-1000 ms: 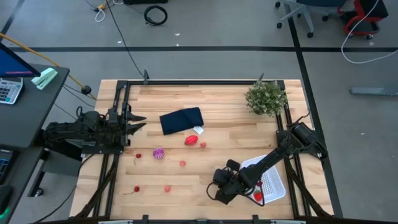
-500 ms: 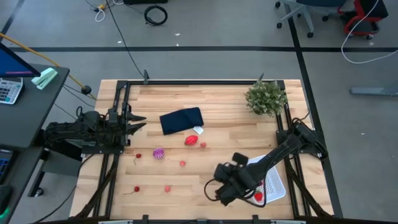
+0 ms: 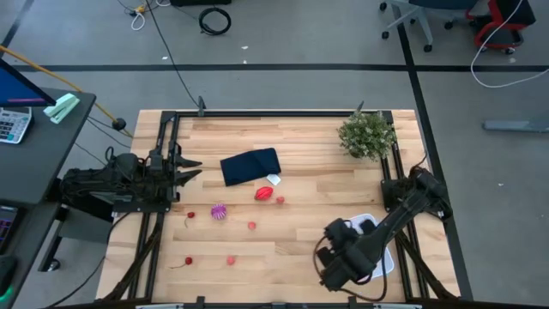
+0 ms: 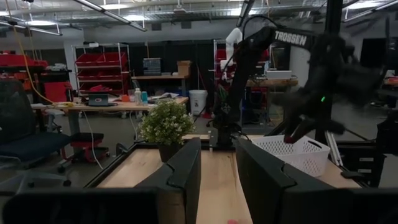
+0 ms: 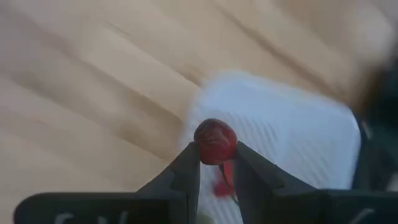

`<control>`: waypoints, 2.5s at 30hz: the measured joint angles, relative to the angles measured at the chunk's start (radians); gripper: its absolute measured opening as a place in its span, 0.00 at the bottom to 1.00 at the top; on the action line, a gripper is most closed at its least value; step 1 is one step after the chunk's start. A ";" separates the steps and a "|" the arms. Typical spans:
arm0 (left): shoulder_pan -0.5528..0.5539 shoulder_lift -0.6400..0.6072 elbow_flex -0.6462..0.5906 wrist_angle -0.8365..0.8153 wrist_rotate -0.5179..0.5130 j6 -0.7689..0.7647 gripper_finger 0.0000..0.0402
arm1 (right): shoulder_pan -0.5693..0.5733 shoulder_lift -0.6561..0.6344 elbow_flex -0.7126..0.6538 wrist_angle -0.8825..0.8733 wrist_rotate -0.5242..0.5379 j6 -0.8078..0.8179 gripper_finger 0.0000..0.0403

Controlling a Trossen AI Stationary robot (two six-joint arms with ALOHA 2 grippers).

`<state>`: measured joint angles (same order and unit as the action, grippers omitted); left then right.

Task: Pick and placing Produce into tupperware
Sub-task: Put the cherry into the white bin, then put the dragon fruit into the white bin

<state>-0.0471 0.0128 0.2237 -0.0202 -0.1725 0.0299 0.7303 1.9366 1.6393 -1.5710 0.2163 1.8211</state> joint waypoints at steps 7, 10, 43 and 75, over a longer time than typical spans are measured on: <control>0.000 0.000 0.000 0.009 0.000 0.000 0.27 | 0.033 -0.051 -0.231 0.067 -0.195 0.166 0.21; 0.000 0.000 0.000 0.013 0.000 0.001 0.27 | 0.032 -0.105 -0.305 0.218 -0.167 0.170 0.21; 0.000 0.000 0.000 0.016 0.000 0.000 0.27 | -0.023 -0.502 -0.352 0.488 0.383 -0.111 0.40; 0.083 0.770 0.697 -0.526 -0.011 -0.210 0.40 | -0.401 -0.252 -0.379 0.752 0.377 -0.804 0.46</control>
<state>0.0360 0.7824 0.9210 -0.5465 -0.1839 -0.1796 0.3290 1.6844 1.2606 -0.8190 0.5932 1.0173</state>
